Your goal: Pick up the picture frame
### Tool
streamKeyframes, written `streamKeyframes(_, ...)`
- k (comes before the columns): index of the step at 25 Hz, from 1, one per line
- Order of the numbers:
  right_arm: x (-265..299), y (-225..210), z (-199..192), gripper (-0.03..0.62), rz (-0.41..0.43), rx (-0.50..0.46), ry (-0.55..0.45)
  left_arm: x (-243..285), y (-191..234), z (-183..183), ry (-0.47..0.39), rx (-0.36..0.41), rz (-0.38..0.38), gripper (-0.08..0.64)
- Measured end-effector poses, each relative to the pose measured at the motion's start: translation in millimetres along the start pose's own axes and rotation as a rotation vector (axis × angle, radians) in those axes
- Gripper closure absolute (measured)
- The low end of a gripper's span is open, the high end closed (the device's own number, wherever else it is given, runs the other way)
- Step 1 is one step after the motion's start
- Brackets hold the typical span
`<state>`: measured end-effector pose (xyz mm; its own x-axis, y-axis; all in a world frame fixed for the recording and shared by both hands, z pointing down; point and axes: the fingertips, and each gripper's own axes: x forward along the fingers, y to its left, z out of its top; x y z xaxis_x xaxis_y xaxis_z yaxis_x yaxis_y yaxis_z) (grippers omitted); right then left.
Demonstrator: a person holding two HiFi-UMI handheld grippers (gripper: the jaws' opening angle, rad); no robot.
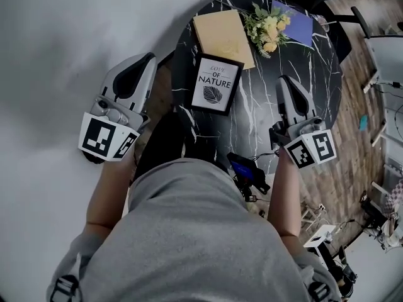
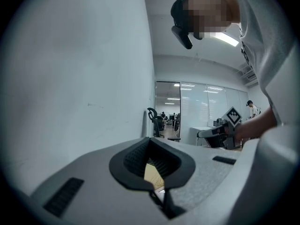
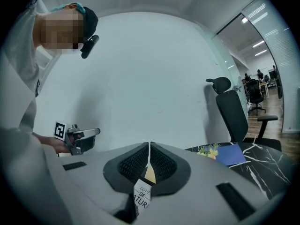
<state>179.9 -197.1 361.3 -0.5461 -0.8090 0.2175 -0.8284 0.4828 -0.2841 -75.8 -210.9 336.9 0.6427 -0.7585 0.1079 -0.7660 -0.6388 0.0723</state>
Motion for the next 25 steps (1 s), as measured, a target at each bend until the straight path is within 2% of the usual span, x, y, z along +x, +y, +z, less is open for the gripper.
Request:
streamKeyframes(8, 11.7, -2.9, -20.9, 0.563, 0.011, 0.027, 0.038, -4.7, 2.2, -14.0, 0.029, -0.012, 0.017, 0.554)
streamKeyframes(15, 27.2, 1.1, -54.2, 0.564, 0.072, 0.088, 0.134, -7.1, 1.6, -25.8, 0.054, -0.028, 0.031, 0.554)
streamKeyframes(25, 38.4, -8.0, -99.8, 0.563, 0.081, 0.118, 0.232, -5.9, 0.7, -37.1, 0.08, -0.042, 0.035, 0.554)
